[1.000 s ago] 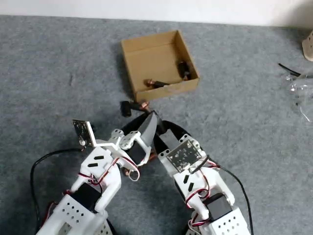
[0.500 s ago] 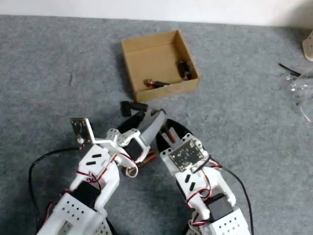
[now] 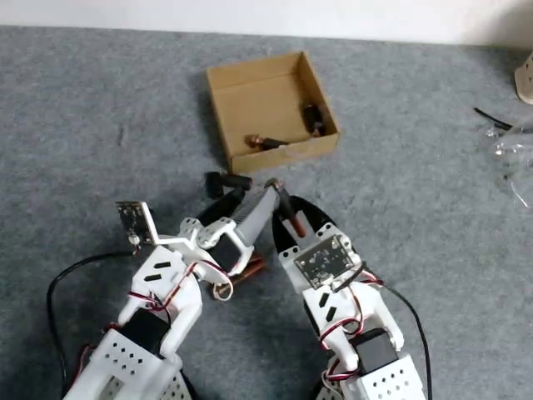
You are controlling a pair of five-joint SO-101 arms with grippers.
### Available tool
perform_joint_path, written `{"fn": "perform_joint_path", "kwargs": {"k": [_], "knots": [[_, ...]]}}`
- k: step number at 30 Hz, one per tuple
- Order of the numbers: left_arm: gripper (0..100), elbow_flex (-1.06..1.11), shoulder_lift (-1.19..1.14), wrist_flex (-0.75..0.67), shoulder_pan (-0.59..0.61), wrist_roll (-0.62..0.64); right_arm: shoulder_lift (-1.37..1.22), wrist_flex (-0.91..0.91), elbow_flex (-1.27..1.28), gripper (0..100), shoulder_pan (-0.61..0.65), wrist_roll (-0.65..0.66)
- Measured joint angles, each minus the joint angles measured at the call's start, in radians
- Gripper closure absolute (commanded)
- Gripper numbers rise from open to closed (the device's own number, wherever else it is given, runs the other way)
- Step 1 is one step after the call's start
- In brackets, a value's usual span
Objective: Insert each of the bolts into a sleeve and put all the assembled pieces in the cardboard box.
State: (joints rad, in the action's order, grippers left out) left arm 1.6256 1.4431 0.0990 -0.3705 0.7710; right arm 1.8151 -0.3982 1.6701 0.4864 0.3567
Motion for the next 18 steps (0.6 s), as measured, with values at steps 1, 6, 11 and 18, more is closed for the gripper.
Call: {"fn": "perform_joint_path", "kwargs": {"k": [1, 6, 11, 18], "knots": [[79, 0.0, 0.0, 0.0, 0.015, 0.002, 0.0, 0.0, 0.0, 99.5, -0.002, 0.0], [79, 0.0, 0.044, 0.0, 0.097, 0.0, 0.0, 0.0, 0.0, 99.5, 0.002, 0.0], [79, 0.049, 0.203, 0.006, 0.157, 0.002, 0.0, 0.0, 0.0, 99.5, 0.002, 0.0], [98, 0.038, 0.365, 0.207, 0.238, -0.209, 0.0, 0.0, 0.0, 99.5, -0.026, 0.0]]}}
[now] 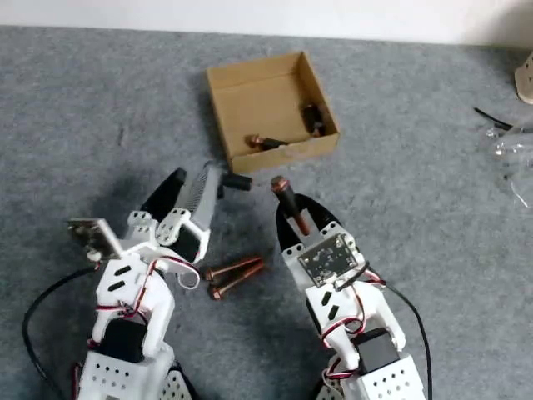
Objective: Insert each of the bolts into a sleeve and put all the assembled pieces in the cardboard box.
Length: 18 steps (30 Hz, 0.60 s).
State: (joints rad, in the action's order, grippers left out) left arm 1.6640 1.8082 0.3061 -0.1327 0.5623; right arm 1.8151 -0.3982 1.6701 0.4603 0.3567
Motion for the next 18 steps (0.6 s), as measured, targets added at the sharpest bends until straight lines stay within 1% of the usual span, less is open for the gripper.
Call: {"fn": "perform_joint_path", "kwargs": {"k": [1, 2, 5, 7, 13, 15, 18], "knots": [[100, -0.005, 0.002, 0.046, 0.012, -0.052, 0.0, 0.0, 0.0, 99.5, 0.0, 0.0], [99, -0.011, 0.002, 0.087, 0.018, -0.107, 0.0, 0.0, 0.0, 99.5, -0.002, 0.0], [98, -0.026, 0.002, 0.146, 0.021, -0.236, 0.0, 0.0, 0.0, 99.5, -0.002, 0.0], [98, -0.028, 0.002, 0.158, 0.026, -0.279, 0.0, 0.0, 0.0, 99.5, -0.015, 0.0], [98, -0.028, 0.002, 0.16, 0.032, -0.319, 0.0, 0.0, 0.0, 99.5, -0.051, 0.0], [98, 0.0, 0.003, 0.16, 0.032, -0.393, 0.0, 0.0, 0.0, 99.5, -0.054, 0.0], [98, 0.009, 0.002, 0.16, 0.034, -0.562, 0.0, 0.0, 0.0, 99.5, -0.058, 0.0]]}}
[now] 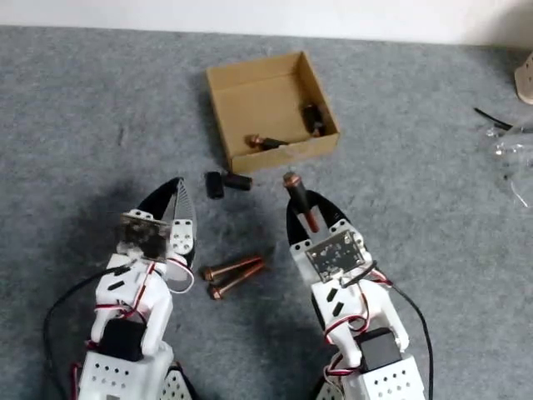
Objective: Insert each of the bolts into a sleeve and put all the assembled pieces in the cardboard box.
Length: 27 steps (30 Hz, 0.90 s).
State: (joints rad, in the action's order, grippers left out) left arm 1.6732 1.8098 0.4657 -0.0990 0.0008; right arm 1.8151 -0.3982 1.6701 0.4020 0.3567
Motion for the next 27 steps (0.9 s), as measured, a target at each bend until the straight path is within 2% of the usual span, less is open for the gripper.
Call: {"fn": "perform_joint_path", "kwargs": {"k": [1, 5, 27], "knots": [[98, 0.002, 0.0, 0.0, 0.0, -0.041, 0.0, 0.0, 0.0, 99.5, 0.0, 0.0], [98, 0.003, 0.0, 0.0, -0.002, -0.078, 0.0, 0.0, 0.0, 99.5, 0.0, 0.0], [97, 0.003, 0.0, 0.0, 0.0, -0.086, 0.0, -0.04, 0.0, 99.5, -0.029, 0.0]]}}
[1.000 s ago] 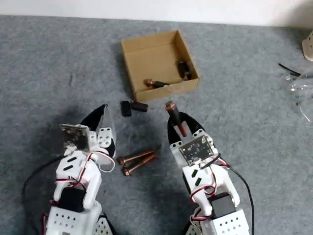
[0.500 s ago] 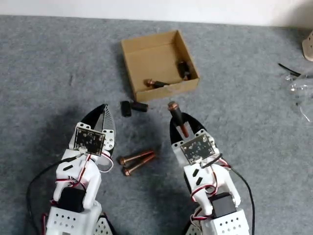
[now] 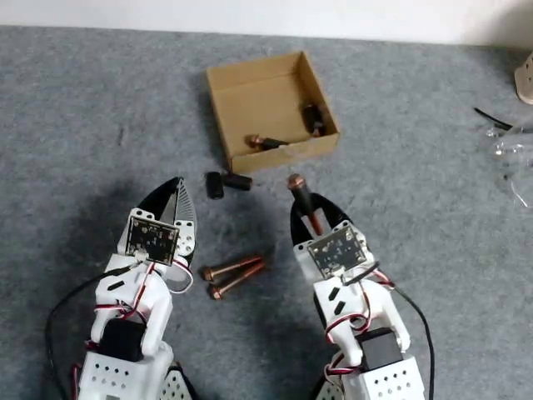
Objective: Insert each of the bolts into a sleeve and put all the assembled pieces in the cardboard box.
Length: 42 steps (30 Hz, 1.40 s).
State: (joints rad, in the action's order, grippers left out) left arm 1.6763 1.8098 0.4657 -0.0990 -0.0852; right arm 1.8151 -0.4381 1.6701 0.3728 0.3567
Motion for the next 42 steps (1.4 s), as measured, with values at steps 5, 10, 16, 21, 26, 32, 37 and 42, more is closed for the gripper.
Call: {"fn": "perform_joint_path", "kwargs": {"k": [5, 10, 16, 21, 26, 32, 37, 42], "knots": [[97, 0.0, 0.0, 0.0, 0.0, 0.0, 0.0, 0.0, 0.0, 99.5, -0.006, 0.0], [97, 0.0, 0.0, 0.0, 0.0, 0.0, 0.0, 0.0, -0.008, 99.5, -0.034, 0.0], [97, 0.0, 0.0, 0.0, 0.0, 0.0, -0.092, 0.0, -0.037, 99.5, -0.054, 0.0], [97, 0.0, 0.0, 0.0, 0.0, 0.0, -0.353, 0.0, -0.201, 99.5, -0.054, 0.0], [97, 0.0, 0.0, 0.0, 0.0, 0.0, -0.635, 0.052, -0.423, 99.5, -0.054, 0.0], [97, 0.0, 0.0, 0.0, 0.0, 0.0, -1.026, 0.058, -0.71, 99.5, -0.054, 0.0], [97, 0.0, 0.0, 0.0, 0.0, 0.0, -1.347, 0.058, -0.936, 99.5, -0.054, 0.0], [97, 0.0, 0.0, 0.0, 0.0, -0.003, -1.6, -0.003, -1.185, 99.5, -0.054, 0.0]]}}
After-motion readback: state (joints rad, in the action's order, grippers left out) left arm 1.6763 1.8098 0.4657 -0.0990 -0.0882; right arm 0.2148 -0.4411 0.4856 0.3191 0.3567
